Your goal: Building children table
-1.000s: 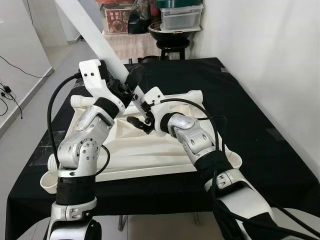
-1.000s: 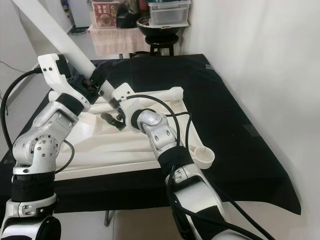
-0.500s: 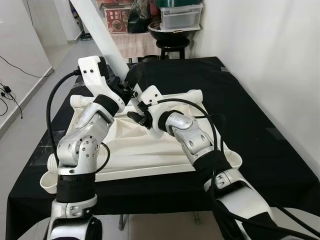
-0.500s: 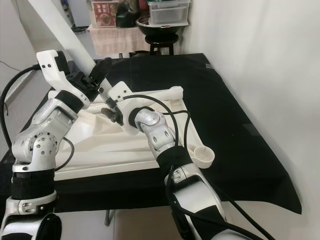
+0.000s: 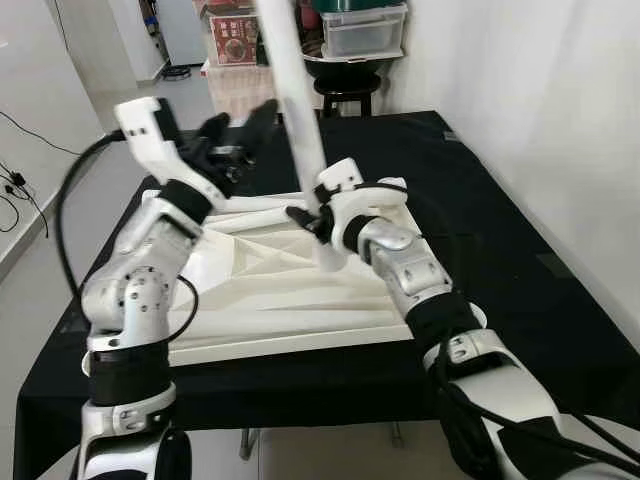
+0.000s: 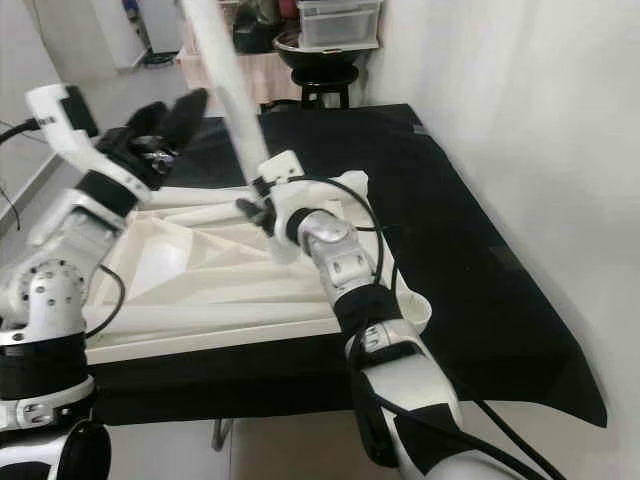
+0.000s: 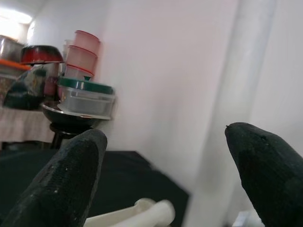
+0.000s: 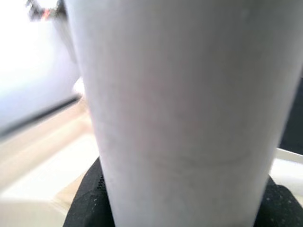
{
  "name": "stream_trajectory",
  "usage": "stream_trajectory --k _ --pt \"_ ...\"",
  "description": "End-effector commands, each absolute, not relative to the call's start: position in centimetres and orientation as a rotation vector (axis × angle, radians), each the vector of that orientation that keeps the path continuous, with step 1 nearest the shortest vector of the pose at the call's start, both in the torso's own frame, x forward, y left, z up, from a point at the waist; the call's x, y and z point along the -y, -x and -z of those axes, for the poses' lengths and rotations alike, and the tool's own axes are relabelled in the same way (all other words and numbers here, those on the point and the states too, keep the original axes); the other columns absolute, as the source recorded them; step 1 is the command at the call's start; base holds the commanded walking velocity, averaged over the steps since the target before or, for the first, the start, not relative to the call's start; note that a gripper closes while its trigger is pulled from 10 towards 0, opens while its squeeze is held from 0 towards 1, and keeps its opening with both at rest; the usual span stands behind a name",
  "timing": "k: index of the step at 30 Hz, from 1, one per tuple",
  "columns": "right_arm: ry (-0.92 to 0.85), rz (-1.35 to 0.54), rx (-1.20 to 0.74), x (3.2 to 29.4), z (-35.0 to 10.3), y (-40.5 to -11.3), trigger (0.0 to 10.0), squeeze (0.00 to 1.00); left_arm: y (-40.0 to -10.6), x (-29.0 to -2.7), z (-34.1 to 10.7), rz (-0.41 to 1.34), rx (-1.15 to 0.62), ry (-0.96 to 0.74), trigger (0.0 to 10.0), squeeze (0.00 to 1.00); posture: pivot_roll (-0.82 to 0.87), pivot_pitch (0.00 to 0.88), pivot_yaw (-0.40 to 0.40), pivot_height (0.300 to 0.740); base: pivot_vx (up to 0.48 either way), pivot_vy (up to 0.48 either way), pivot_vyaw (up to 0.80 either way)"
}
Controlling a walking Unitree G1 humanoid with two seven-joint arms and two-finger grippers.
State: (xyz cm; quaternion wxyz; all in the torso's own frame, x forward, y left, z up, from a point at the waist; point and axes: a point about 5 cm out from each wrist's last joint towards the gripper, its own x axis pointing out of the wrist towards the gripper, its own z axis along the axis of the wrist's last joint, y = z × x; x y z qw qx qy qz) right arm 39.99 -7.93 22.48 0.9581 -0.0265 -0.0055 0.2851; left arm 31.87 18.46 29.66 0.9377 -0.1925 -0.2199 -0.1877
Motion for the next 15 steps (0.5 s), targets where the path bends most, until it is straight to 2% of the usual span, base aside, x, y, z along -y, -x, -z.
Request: stream_trajectory --k 1,2,3,4,7,11,12,13,15 --pt "-0.011 -0.539 0.025 8.9 -23.2 -40.3 0.0 0.0 -31.7 -20.6 -29.2 0.273 0.452 0.369 10.0 1.0 -0.05 0.0 0.062 0.74 0.0 0.0 0.0" --pt "-0.041 -0.546 0.035 9.5 -23.4 -40.3 10.0 0.0 -31.5 -21.2 -28.5 0.227 0.437 0.337 10.0 0.63 -0.05 0.0 0.061 0.74 0.0 0.0 0.0" --pt "-0.041 -0.546 0.035 9.5 -23.4 -40.3 10.0 0.0 -31.5 -21.2 -28.5 0.227 0.437 0.337 10.0 0.63 -0.05 0.0 0.061 0.74 0.0 0.0 0.0" --pt "-0.061 -0.59 0.053 9.6 -23.5 -39.9 10.0 0.0 -31.2 -21.3 -27.7 0.215 0.415 0.315 10.0 0.0 -0.05 0.0 0.061 0.74 0.0 0.0 0.0" --pt "-0.075 -0.678 0.096 9.7 -23.6 -39.2 10.0 0.0 -30.7 -21.0 -26.4 0.221 0.38 0.283 10.0 0.0 -0.06 0.0 0.062 0.74 0.0 0.0 0.0" --pt "-0.025 -0.925 0.146 8.8 -22.9 -36.7 10.0 0.0 -29.5 -18.5 -23.7 0.331 0.291 0.274 10.0 0.0 -0.06 0.0 0.063 0.74 0.0 -0.474 0.0" --pt "-0.025 -0.925 0.146 8.8 -22.9 -36.7 10.0 0.0 -29.5 -18.5 -23.7 0.331 0.291 0.274 10.0 0.0 -0.06 0.0 0.063 0.74 0.0 -0.48 0.0" --pt "-0.004 -1.042 0.15 8.6 -22.5 -35.5 10.0 0.0 -29.0 -17.3 -22.3 0.388 0.239 0.276 10.0 0.0 -0.06 0.0 0.063 0.74 0.0 -0.48 0.0" --pt "0.044 -1.133 0.155 8.5 -22.1 -34.7 10.0 0.0 -28.4 -16.0 -21.2 0.461 0.194 0.254 10.0 0.0 -0.06 0.0 0.062 0.74 0.0 -0.48 0.0"
